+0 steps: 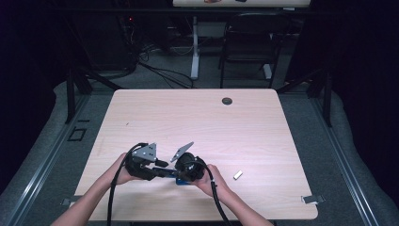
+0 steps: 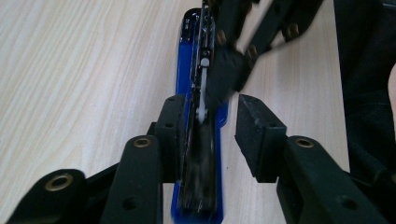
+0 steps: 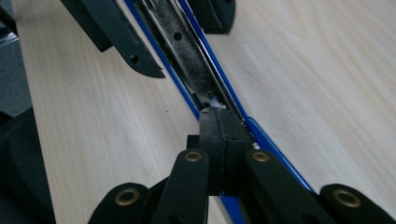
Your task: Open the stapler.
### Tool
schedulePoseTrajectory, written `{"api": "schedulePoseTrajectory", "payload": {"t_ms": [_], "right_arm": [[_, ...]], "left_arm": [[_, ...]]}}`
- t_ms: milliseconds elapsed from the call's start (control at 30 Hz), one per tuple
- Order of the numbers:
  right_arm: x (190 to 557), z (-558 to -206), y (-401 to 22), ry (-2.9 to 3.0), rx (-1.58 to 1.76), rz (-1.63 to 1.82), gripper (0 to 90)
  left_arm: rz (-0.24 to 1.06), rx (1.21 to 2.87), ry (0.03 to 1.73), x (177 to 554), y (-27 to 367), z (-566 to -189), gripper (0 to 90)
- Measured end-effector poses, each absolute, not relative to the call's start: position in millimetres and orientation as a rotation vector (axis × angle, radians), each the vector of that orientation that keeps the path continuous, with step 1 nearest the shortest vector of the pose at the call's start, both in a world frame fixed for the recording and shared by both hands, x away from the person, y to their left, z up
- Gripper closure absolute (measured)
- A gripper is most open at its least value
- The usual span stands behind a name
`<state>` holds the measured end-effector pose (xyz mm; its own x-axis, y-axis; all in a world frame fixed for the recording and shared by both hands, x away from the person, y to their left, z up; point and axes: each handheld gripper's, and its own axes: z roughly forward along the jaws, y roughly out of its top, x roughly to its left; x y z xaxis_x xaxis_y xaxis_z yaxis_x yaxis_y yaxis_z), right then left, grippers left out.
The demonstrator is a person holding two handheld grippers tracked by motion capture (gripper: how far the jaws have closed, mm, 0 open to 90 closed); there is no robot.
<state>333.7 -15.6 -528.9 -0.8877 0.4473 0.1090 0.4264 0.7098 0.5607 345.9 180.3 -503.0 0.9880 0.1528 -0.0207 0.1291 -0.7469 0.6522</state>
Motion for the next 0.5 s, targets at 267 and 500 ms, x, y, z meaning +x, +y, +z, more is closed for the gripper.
{"api": "schedulePoseTrajectory", "payload": {"t_ms": [267, 500], "right_arm": [[327, -548, -3, 2.927, 0.672, 0.852, 90.0], [329, -543, -13, 2.909, 0.714, 0.891, 90.0]], "left_arm": [[0.050, 2.538, 0.238, 350, 180, -526, 61.6], [0.027, 2.617, 0.218, 352, 173, -541, 64.2]]}}
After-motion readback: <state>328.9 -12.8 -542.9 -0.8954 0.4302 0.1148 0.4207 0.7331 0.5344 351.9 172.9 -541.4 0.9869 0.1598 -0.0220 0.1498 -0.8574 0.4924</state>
